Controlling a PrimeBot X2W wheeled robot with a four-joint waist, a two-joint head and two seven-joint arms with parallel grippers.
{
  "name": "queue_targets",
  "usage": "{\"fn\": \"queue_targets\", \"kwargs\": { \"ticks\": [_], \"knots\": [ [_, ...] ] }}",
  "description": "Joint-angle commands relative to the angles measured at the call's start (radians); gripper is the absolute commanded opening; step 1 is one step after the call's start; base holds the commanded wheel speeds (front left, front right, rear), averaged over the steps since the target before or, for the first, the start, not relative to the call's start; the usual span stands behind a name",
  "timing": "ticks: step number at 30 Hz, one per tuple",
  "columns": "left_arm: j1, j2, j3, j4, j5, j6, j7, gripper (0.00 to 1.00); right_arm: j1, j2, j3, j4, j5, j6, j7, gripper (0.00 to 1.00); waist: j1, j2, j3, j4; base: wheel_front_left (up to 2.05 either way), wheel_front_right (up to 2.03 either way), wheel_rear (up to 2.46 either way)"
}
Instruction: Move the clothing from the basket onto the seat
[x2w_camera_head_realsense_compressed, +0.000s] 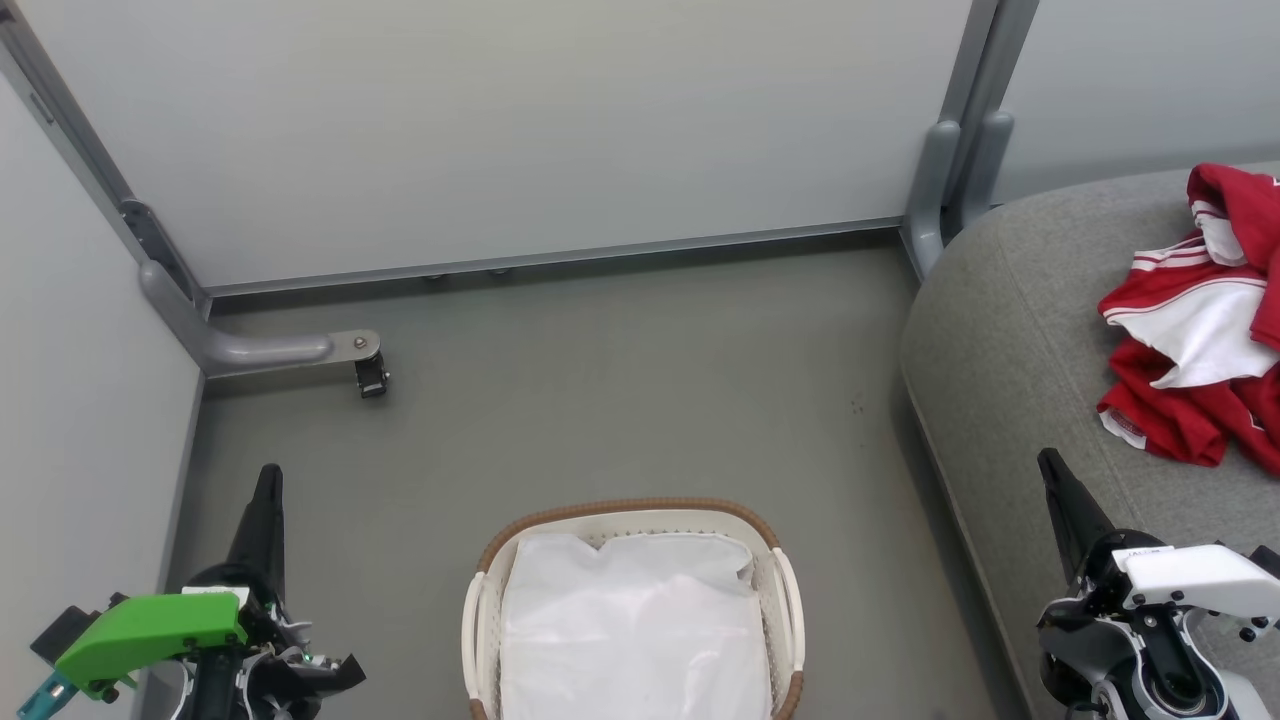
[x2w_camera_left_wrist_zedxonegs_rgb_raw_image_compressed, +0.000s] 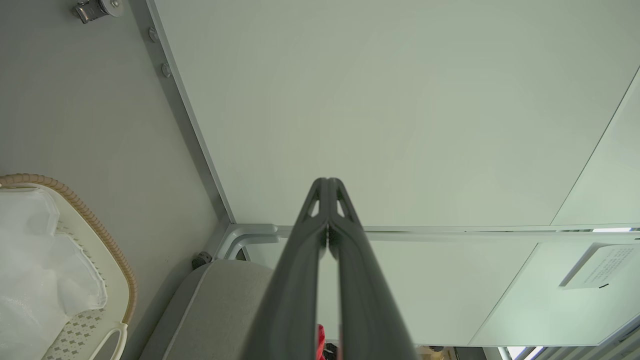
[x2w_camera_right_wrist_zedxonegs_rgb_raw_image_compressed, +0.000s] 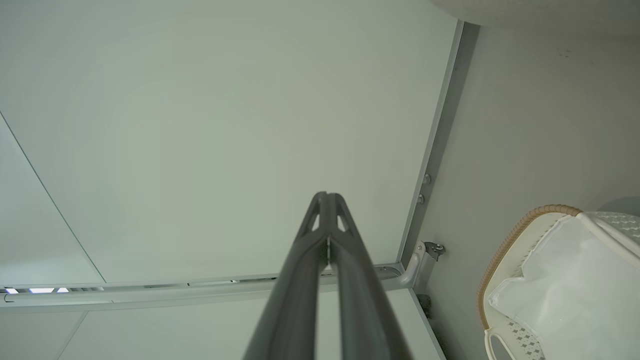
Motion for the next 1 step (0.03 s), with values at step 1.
{"fn": "queue_targets", "kwargs": {
  "ticks": [1],
  "knots": [
    [-0.010,0.007,0.002,-0.002,-0.003,-0.006,0.004,0.00,-0.002,-0.006,-0.001,-0.004,0.004,0.000,0.003,0.00,0.0000,0.0000,0.000,0.000,0.00,0.00,0.00]
  ]
}}
